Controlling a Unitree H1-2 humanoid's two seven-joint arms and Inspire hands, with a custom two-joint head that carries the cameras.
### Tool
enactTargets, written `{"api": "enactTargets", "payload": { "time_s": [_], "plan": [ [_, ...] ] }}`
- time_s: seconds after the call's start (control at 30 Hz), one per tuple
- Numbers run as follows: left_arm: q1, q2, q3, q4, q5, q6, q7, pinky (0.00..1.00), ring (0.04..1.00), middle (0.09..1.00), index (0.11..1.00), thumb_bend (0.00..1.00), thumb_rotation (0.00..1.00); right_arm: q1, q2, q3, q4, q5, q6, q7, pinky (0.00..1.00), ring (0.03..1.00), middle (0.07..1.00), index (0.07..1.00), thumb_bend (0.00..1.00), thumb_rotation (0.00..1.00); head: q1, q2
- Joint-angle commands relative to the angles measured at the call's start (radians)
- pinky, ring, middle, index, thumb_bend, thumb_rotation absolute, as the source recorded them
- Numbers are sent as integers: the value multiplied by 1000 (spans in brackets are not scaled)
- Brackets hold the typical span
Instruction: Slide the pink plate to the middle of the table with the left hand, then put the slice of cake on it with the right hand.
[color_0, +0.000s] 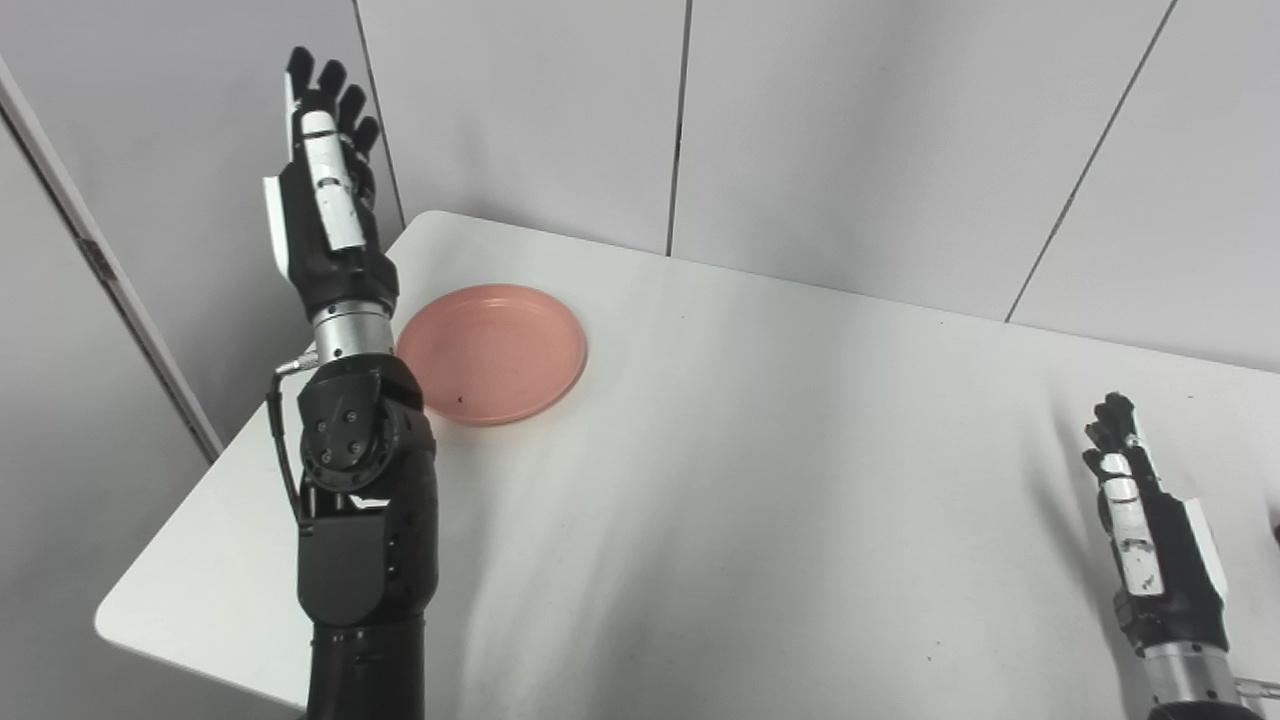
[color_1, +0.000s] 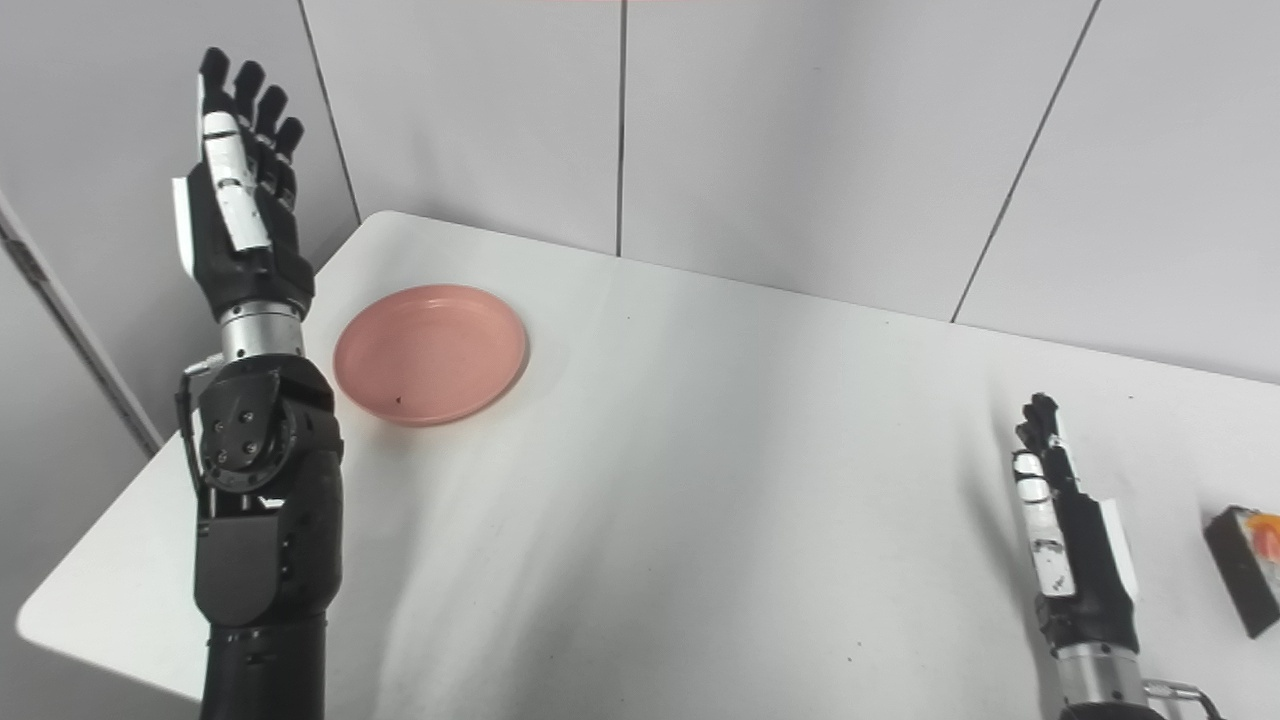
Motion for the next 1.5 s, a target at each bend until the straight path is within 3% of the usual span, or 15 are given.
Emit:
{"api": "enactTargets", "payload": {
  "time_s": [0.0, 0.57, 1.07, 1.47],
  "plan": [
    [-42, 34, 9, 8, -10, -48, 8, 958, 946, 945, 943, 433, 1000, 52, 0, -5, 72, 9, -48, 5, 1000, 999, 1000, 1000, 238, 1000, -1, 2],
    [-50, 101, 78, 323, -154, -161, -8, 986, 967, 962, 946, 440, 1000, 40, -3, -9, 116, 19, -76, 13, 1000, 992, 1000, 996, 298, 1000, -2, 10],
    [-61, 145, 98, 520, -223, -195, -26, 946, 941, 942, 929, 417, 1000, 34, 0, -11, 137, 12, -108, 10, 989, 978, 994, 987, 337, 1000, -5, 15],
    [-69, 171, 107, 632, -239, -200, -31, 926, 936, 938, 933, 403, 1000, 40, 5, -9, 104, 17, -81, 13, 995, 976, 994, 985, 340, 1000, -9, 18]
  ]
}}
